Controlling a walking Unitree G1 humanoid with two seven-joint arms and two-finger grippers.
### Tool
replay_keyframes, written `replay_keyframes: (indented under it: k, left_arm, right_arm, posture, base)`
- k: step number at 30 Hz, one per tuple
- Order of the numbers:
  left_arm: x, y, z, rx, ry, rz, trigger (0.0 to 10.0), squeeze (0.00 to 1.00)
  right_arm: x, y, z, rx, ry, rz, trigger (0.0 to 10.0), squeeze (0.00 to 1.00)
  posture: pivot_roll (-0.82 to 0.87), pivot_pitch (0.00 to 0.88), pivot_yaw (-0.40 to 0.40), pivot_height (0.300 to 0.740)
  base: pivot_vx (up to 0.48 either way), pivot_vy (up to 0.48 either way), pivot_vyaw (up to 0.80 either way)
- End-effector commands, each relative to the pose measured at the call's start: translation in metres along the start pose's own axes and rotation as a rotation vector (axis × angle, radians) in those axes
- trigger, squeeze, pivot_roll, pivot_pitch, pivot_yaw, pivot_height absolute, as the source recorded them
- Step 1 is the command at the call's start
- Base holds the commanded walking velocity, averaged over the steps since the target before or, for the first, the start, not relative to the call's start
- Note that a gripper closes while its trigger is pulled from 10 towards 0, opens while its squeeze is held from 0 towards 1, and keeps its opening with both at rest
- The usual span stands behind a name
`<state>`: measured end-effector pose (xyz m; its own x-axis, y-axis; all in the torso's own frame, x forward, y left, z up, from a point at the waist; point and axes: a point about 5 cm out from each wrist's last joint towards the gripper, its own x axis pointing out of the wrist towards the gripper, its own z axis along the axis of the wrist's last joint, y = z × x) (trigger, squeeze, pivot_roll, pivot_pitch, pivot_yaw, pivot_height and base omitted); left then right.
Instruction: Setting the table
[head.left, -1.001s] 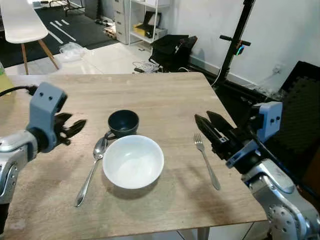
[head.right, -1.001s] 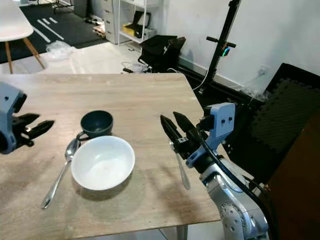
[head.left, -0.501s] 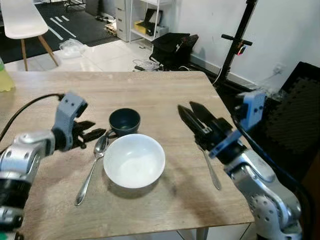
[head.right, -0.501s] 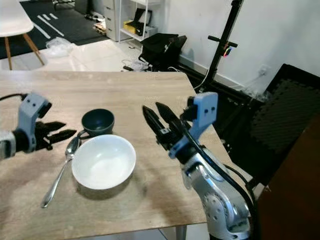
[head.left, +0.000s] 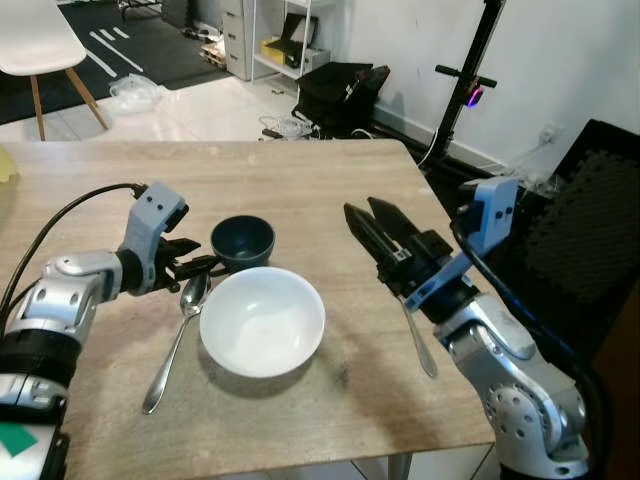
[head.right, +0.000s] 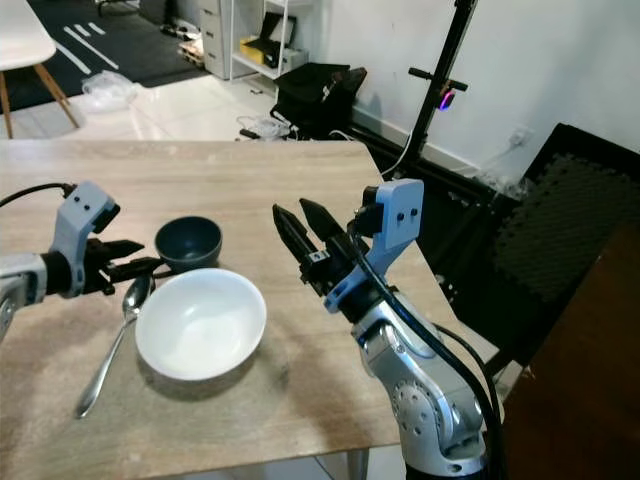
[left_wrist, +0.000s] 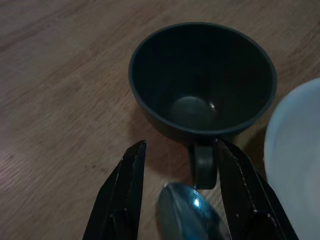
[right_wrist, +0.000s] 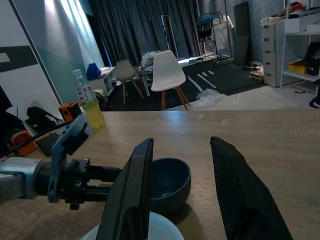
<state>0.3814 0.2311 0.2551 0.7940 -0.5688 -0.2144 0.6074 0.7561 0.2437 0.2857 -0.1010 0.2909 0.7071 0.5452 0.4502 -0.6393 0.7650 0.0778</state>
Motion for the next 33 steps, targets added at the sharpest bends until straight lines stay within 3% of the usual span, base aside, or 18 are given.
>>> replay_keyframes:
  k: [1,5,6,8,9,10,11,28,29,33]
  left_arm:
    - [0.003,-0.001,-0.003,0.006,0.013,-0.009,8.9,0.0]
    - [0.007,-0.002,-0.003,-0.005,0.003,-0.025,8.7,0.0]
    - [0.013,-0.004,-0.005,-0.017,0.009,-0.024,6.2,0.0]
    - [0.016,-0.005,-0.006,-0.023,0.014,-0.021,6.2,0.0]
    - [0.017,-0.005,-0.006,-0.026,0.015,-0.02,2.5,0.0]
    - [0.018,-0.006,-0.007,-0.027,0.015,-0.02,2.5,0.0]
    - [0.019,-0.006,-0.008,-0.032,0.016,-0.019,0.0,0.0]
    - [0.012,-0.001,-0.014,-0.028,-0.006,0.021,0.0,0.0]
    - [0.012,-0.003,-0.013,-0.019,-0.006,0.007,10.0,0.0]
    - [0.013,-0.008,-0.013,0.028,0.021,-0.009,10.0,0.0]
  right_arm:
    - [0.001,0.001,-0.001,0.003,0.005,0.006,10.0,0.0]
    - [0.001,0.002,-0.001,0.005,0.004,0.004,10.0,0.0]
    - [0.001,0.003,-0.002,0.007,0.003,0.005,10.0,0.0]
    - [0.002,0.003,-0.002,0.008,0.001,0.005,10.0,0.0]
    - [0.003,0.003,-0.002,0.009,0.001,0.006,10.0,0.0]
    - [0.003,0.004,-0.002,0.009,0.0,0.006,10.0,0.0]
    - [0.003,0.004,-0.002,0.01,-0.001,0.006,10.0,0.0]
    - [0.011,0.008,-0.003,0.033,-0.023,0.01,10.0,0.0]
    - [0.011,0.008,-0.004,0.034,-0.02,0.012,10.0,0.0]
    - [0.01,0.008,-0.005,0.033,-0.017,0.01,10.0,0.0]
  posture:
    - [0.09,0.179,-0.007,0.74]
    - [0.09,0.179,-0.007,0.74]
    - [0.09,0.179,-0.007,0.74]
    - [0.08,0.181,-0.004,0.74]
    - [0.08,0.181,-0.004,0.74]
    - [0.08,0.181,-0.004,0.74]
    - [0.07,0.182,-0.003,0.74]
    - [0.1,0.171,-0.005,0.74]
    - [0.1,0.173,-0.005,0.74]
    - [0.1,0.175,0.0,0.74]
  base:
    - [0.0,0.0,0.0]
    - [0.0,0.0,0.0]
    - [0.0,0.0,0.0]
    - [0.0,0.0,0.0]
    - [0.0,0.0,0.0]
    - [0.0,0.0,0.0]
    - [0.0,0.0,0.0]
    - [0.0,0.0,0.0]
    - [0.0,0.0,0.0]
    - [0.0,0.0,0.0]
